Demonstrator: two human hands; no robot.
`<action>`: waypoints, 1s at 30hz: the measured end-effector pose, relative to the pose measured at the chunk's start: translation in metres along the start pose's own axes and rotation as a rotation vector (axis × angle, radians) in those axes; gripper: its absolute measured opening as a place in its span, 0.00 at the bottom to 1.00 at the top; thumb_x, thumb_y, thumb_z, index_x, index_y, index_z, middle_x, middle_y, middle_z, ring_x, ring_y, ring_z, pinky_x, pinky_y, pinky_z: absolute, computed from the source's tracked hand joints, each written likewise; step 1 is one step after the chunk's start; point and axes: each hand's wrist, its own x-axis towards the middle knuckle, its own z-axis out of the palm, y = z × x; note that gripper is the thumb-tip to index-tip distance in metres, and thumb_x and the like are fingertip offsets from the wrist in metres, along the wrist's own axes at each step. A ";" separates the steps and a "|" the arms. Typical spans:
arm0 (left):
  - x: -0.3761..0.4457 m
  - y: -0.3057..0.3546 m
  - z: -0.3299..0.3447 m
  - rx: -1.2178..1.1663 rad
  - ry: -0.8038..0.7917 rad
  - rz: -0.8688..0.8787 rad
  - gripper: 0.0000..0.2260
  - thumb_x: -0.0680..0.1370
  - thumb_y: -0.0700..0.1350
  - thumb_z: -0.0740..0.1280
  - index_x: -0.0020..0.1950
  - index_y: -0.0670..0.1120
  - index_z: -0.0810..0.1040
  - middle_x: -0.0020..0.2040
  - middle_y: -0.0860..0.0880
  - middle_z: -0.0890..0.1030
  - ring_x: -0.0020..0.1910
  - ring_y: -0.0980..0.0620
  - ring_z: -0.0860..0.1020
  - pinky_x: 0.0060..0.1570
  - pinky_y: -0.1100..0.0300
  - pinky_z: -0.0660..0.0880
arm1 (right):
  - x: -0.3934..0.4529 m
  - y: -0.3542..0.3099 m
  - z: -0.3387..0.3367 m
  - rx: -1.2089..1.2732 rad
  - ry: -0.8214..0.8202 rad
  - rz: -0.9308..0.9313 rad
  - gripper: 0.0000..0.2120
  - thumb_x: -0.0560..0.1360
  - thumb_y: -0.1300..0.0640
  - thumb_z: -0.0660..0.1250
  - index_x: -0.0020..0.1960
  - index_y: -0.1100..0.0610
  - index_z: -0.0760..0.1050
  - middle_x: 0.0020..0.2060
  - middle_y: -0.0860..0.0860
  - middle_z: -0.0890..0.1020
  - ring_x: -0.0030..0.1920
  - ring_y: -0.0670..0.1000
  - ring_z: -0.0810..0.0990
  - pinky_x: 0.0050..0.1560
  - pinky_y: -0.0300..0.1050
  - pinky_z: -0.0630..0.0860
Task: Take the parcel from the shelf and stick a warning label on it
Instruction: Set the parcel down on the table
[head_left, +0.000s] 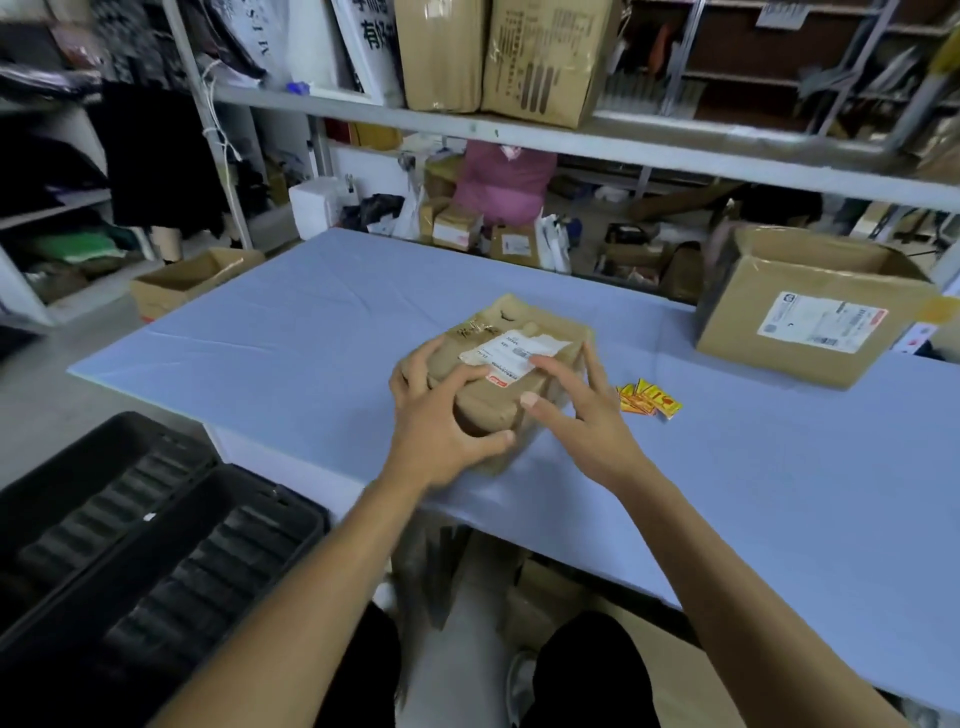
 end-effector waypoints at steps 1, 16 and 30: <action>0.009 -0.009 -0.008 -0.038 -0.048 0.031 0.33 0.58 0.65 0.72 0.63 0.61 0.76 0.75 0.54 0.55 0.75 0.47 0.52 0.75 0.52 0.57 | 0.007 0.005 -0.002 -0.079 0.011 -0.010 0.24 0.73 0.39 0.69 0.67 0.29 0.67 0.80 0.44 0.42 0.80 0.55 0.46 0.75 0.54 0.55; 0.094 -0.068 -0.020 -0.222 -0.029 -0.059 0.22 0.81 0.35 0.62 0.71 0.55 0.71 0.64 0.54 0.75 0.65 0.51 0.75 0.62 0.62 0.72 | 0.079 0.025 0.016 -0.147 0.234 -0.035 0.29 0.74 0.56 0.72 0.70 0.37 0.66 0.55 0.52 0.67 0.44 0.48 0.77 0.52 0.41 0.70; 0.086 -0.062 0.033 0.025 0.107 -0.303 0.30 0.80 0.42 0.63 0.80 0.45 0.55 0.64 0.40 0.78 0.61 0.37 0.77 0.54 0.53 0.72 | 0.071 0.052 0.030 -0.108 0.383 -0.081 0.43 0.71 0.57 0.74 0.78 0.46 0.54 0.64 0.53 0.72 0.59 0.54 0.77 0.58 0.51 0.77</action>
